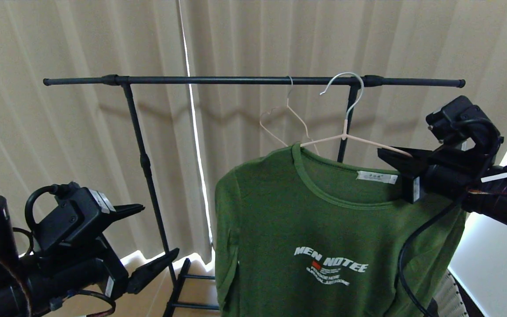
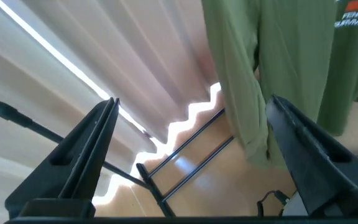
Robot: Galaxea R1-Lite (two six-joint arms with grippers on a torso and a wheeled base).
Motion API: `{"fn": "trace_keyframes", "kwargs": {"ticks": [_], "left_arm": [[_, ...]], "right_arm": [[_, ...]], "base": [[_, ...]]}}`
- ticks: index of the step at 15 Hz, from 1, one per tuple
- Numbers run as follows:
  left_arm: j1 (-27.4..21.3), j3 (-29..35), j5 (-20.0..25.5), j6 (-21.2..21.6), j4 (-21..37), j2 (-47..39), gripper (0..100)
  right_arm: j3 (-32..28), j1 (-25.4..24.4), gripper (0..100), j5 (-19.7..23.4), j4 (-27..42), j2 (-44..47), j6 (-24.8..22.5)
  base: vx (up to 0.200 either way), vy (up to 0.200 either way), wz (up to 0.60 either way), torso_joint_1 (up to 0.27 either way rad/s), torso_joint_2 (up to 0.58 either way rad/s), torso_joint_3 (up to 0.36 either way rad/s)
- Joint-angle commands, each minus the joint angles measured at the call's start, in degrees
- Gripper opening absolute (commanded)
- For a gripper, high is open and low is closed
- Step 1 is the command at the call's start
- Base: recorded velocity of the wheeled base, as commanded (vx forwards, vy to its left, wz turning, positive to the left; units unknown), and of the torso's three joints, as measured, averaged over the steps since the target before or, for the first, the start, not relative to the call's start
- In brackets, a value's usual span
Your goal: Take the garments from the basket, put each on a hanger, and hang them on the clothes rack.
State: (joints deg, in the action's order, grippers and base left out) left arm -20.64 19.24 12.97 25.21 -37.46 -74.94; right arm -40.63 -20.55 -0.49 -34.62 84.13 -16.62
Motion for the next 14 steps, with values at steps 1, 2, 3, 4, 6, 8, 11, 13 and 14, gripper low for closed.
{"fn": "trace_keyframes", "kwargs": {"ticks": [1,2,3,4,6,8,11,13,14], "left_arm": [[1.0,-1.6,-0.1,-0.2,-0.7,0.8,100],[3.1,-3.9,-0.1,-1.7,-3.1,2.1,100],[4.2,-5.5,-0.1,-3.2,-5.4,2.5,100],[4.7,-6.2,-0.1,-4.4,-6.9,2.5,100],[5.5,-7.5,-0.1,-7.7,-9.2,2.5,100],[5.8,-9.2,-0.2,-9.8,-9.5,2.5,100],[8.1,-9.0,-0.2,-10.5,-9.6,2.2,100],[10.6,-6.5,-0.1,-10.7,-9.6,2.3,100],[10.8,-6.2,-0.1,-10.8,-9.6,2.3,100]], "right_arm": [[1.2,2.8,0,-3.5,2.7,0.1,-0.4],[1.5,3.3,0,-5.2,4.8,0.0,-0.4],[1.9,4.1,0,-5.3,4.7,0.1,-0.4],[2.0,4.9,0,-5.3,4.6,0.1,-0.4],[2.1,5.4,0,-5.2,4.6,0.0,-0.3],[3.4,5.5,0,-5.3,4.5,-1.0,-0.3],[3.8,5.5,0,-4.8,4.4,-1.9,0.0],[3.9,5.5,0,-4.7,4.3,-1.5,0.1],[3.9,5.5,0,-4.7,4.3,-1.2,0.1]], "base": [[0.000,0.000,0.00,0.000,0.00,0.000],[0.000,0.000,0.00,0.000,0.00,0.000],[0.000,0.000,0.00,0.000,0.00,0.000],[0.000,0.000,0.00,0.000,0.00,0.000],[0.000,0.000,0.00,0.000,0.00,0.000],[0.000,0.000,0.00,0.000,0.00,0.000],[0.000,0.000,0.00,0.000,0.00,0.000],[0.000,0.000,0.00,0.000,0.00,0.000],[0.000,0.000,0.00,0.000,0.00,0.000]]}}
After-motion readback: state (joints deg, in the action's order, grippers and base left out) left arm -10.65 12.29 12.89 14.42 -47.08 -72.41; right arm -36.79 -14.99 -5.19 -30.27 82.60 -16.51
